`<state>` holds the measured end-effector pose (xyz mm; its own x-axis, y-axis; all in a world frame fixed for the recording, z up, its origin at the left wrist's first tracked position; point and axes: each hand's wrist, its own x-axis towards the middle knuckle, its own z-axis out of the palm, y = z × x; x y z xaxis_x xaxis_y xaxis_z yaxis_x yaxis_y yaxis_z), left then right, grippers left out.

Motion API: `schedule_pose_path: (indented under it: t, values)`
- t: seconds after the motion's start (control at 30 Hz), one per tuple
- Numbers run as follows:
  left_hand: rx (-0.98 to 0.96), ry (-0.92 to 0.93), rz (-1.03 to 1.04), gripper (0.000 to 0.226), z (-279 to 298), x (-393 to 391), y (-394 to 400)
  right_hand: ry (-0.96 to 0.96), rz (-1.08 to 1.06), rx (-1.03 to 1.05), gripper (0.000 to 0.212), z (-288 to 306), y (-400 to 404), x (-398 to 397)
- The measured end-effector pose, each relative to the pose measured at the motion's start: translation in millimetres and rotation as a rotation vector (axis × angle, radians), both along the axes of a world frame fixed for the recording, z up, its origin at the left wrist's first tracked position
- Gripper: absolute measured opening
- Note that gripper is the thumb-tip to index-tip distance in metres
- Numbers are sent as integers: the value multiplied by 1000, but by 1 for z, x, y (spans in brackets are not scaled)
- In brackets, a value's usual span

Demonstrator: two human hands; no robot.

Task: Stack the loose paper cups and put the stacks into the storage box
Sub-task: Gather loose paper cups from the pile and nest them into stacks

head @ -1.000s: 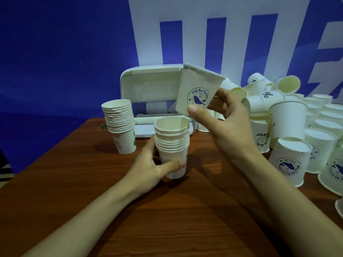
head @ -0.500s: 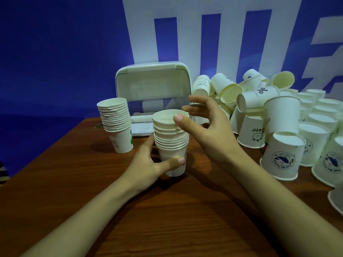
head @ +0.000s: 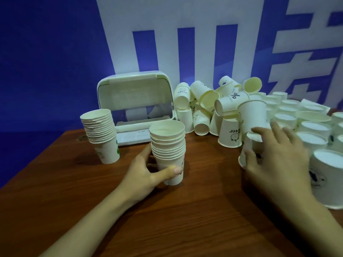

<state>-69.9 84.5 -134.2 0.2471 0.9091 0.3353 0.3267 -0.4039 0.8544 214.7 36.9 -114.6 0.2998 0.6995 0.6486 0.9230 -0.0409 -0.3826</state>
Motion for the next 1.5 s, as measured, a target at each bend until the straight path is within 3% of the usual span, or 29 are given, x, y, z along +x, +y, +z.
schedule_pose_path:
  t: [0.07,0.27,0.43,0.57,0.7,0.9,1.03,1.13,1.27,1.5]
  values:
    - [1,-8,-12,81,1,0,-2,50,28,-77,58,-8,-4,2]
    - [9,-15,-15,77,6,-2,-6,134,117,-40,82,0,-11,-14]
    - [0,-20,-9,75,5,-2,-5,231,185,53,63,6,-15,-16]
    - [9,-33,-13,75,4,-3,-4,542,330,149,49,25,-17,-35]
    - [5,-76,-37,75,5,-3,-4,643,504,178,57,56,-8,-64]
    - [-13,-123,-35,70,7,-5,-3,633,554,228,56,77,12,-77]
    - [6,-32,-24,68,5,-2,-3,926,679,277,54,80,20,-70]
    - [12,-74,-8,64,4,-2,-2,1103,832,246,56,72,24,-83]
    - [-44,-221,-34,60,4,-2,-1,1124,851,240,67,61,25,-95]
    - [-15,-180,-58,62,3,-1,0,1227,868,216,84,57,30,-86]
